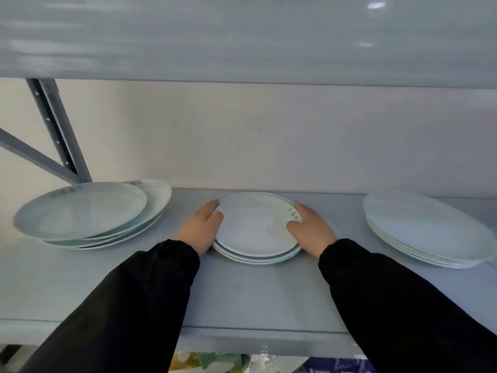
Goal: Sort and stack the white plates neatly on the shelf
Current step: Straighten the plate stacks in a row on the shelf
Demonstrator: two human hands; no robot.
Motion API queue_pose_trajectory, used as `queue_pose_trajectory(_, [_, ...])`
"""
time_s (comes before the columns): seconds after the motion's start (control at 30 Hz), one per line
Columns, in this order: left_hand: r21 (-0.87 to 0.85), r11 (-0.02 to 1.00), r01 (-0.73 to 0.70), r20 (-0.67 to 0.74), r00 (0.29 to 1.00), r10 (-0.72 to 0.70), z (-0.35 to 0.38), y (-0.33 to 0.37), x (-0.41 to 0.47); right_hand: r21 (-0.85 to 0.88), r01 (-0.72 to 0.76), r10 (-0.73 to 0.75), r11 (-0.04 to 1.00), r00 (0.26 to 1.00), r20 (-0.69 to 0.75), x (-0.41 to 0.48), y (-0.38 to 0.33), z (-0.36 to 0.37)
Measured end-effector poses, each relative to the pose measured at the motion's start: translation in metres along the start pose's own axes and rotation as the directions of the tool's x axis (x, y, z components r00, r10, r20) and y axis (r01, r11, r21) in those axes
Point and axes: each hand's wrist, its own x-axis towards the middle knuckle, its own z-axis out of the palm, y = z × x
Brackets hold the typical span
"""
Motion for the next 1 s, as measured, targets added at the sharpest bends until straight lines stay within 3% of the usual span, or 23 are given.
queue_pose_trajectory(0.3, [0.097, 0.986, -0.136, 0.074, 0.989, 0.130, 0.004, -0.002, -0.004, -0.067, 0.036, -0.038, 0.997, 0.999, -0.016, -0.010, 0.005, -0.004])
queue_pose_trajectory(1.0, [0.354, 0.896, -0.269, 0.216, 0.956, 0.201, 0.038, 0.021, -0.010, -0.121, -0.009, 0.008, 0.993, 1.000, -0.007, -0.024, 0.041, -0.042])
